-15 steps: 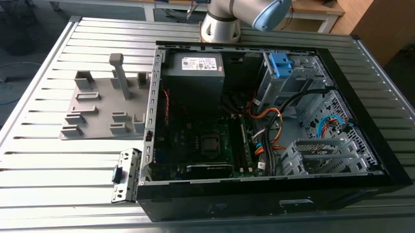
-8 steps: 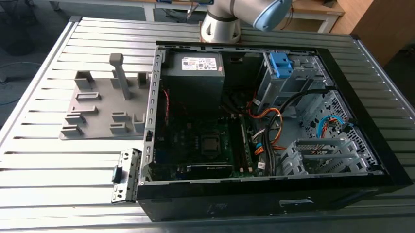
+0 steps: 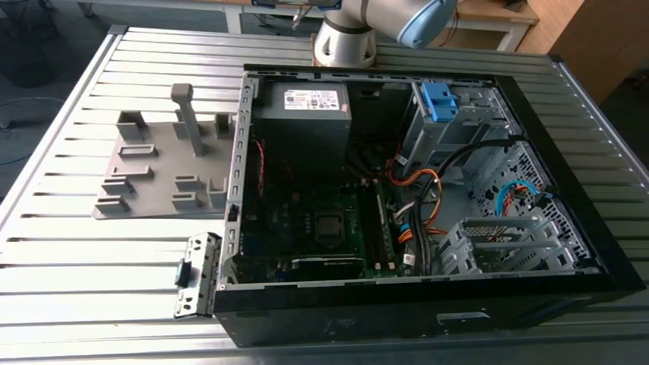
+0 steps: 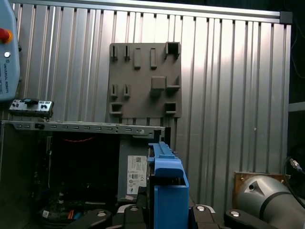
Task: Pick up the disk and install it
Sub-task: 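Pick up the disk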
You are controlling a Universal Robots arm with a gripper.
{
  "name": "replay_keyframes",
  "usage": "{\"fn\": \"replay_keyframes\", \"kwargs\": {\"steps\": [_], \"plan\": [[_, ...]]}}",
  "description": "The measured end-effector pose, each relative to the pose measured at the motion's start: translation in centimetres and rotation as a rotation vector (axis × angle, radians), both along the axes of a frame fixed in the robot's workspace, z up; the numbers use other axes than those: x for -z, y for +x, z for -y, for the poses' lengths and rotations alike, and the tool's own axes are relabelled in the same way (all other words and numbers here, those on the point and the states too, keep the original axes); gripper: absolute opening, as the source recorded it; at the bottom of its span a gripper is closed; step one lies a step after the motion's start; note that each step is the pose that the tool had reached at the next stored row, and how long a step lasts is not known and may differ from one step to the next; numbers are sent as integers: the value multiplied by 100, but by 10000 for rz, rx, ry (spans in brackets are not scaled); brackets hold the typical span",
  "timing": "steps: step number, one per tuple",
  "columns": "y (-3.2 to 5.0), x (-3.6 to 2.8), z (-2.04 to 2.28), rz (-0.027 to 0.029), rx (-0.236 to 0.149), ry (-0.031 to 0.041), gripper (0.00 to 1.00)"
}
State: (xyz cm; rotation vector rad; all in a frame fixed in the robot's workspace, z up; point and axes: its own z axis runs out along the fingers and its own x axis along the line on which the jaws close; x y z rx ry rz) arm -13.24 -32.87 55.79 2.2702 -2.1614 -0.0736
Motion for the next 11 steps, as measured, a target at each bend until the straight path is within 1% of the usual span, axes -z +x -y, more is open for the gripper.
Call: {"fn": "replay_keyframes", "kwargs": {"steps": [3, 7, 9, 11], "plan": [[36, 2, 11, 0, -1, 0, 36], [106, 6, 20, -2, 1, 0, 36], [171, 9, 22, -8, -1, 0, 36], [255, 12, 23, -14, 1, 1, 36]]}}
